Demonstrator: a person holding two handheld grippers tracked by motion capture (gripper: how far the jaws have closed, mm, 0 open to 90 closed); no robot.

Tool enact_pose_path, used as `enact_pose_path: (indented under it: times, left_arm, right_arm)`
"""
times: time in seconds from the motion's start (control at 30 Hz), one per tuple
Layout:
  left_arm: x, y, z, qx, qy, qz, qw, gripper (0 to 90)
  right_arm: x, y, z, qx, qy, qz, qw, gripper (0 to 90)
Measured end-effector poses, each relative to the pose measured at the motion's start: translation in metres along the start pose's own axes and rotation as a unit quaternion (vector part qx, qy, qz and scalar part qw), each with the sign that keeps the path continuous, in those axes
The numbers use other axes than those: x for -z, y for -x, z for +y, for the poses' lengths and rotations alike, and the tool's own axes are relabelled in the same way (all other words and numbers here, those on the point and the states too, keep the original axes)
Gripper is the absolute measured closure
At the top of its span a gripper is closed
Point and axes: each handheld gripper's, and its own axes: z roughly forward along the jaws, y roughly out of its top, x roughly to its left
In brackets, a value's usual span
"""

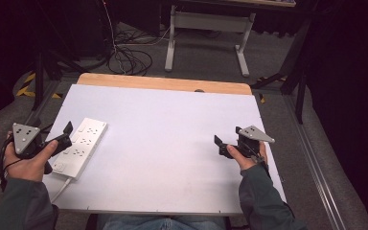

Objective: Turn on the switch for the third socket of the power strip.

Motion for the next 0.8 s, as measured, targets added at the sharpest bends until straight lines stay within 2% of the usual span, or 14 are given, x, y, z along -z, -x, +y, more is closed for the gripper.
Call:
enact_pose_path:
  times: [0.2,0.3,0.43,0.57,0.6,0.63,0.7,0.8]
  left_arm:
    - [-0.0007,0.0005,0.0000,-0.001,-0.001,0.005,1.0000,11.4]
    - [-0.0010,0.0009,0.0000,-0.001,-0.004,0.008,1.0000,16.9]
    - [-0.0014,0.0015,0.0000,-0.001,-0.009,0.006,0.9999,19.3]
    - [-0.0016,0.0014,0.0003,0.001,-0.012,0.006,0.9999,27.3]
    - [-0.0018,0.0014,0.0007,0.008,-0.012,0.007,0.9999,27.3]
    - [-0.0017,0.0012,0.0009,0.012,-0.013,0.009,0.9998,31.1]
    - [-0.0019,0.0007,0.0006,0.009,-0.017,0.011,0.9998,33.2]
    - [-0.0018,-0.0004,0.0004,0.008,-0.024,0.010,0.9996,43.6]
  right_arm:
    - [0.0002,-0.0004,0.0001,0.000,0.001,0.001,1.0000,9.0]
    - [0.0005,-0.0003,0.0002,-0.002,0.001,0.001,1.0000,9.0]
    - [0.0003,-0.0001,0.0001,0.001,0.000,0.000,1.0000,9.3]
    - [0.0003,0.0000,0.0001,0.000,-0.001,0.000,1.0000,9.4]
    - [0.0003,0.0000,0.0001,0.000,-0.001,0.000,1.0000,9.4]
    - [0.0003,-0.0003,0.0001,-0.001,0.000,0.001,1.0000,9.5]
    - [0.0003,-0.0003,0.0001,-0.001,0.000,0.001,1.0000,9.5]
    - [0.0004,-0.0003,0.0000,0.002,0.000,0.002,1.0000,9.8]
